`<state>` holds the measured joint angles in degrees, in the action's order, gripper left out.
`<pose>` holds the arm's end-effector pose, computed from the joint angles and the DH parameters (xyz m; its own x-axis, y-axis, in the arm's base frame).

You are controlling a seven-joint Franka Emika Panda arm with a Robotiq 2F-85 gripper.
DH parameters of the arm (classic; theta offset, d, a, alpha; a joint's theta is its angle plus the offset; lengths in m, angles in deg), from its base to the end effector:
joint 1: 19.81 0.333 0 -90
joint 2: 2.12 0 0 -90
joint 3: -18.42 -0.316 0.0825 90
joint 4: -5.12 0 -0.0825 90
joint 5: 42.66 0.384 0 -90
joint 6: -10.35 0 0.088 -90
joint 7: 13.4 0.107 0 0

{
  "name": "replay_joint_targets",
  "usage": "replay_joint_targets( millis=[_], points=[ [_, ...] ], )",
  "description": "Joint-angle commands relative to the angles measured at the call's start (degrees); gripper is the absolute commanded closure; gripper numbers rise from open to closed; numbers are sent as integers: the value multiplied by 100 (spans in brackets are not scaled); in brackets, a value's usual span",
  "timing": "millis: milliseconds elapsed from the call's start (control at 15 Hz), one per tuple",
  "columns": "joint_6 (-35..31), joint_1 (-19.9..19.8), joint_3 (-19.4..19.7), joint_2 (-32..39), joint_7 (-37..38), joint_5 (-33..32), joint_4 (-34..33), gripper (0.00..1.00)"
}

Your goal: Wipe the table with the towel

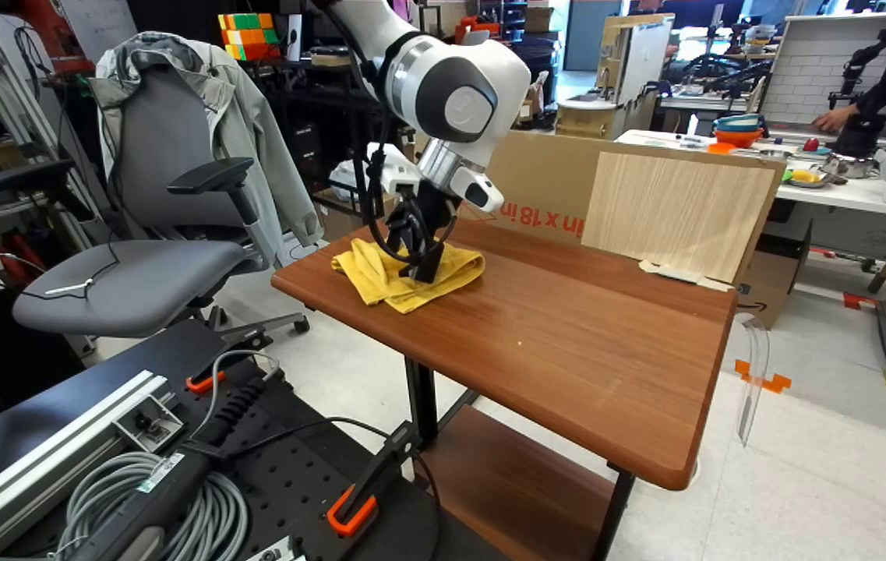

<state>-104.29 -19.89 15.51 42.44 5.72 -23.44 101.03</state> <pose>0.6225 0.0490 0.1253 0.7649 -0.3947 -0.5091 -0.4991 -0.8628 -0.0809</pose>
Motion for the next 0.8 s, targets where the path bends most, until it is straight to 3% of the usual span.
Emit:
replay_joint_targets(
  millis=[0,400,733],
  points=[
    [621,35,-150,543,303,443,-997,0],
    [208,207,-30,848,704,454,-1817,0],
    [-299,-164,429,1111,734,306,-2349,0]
  ],
)
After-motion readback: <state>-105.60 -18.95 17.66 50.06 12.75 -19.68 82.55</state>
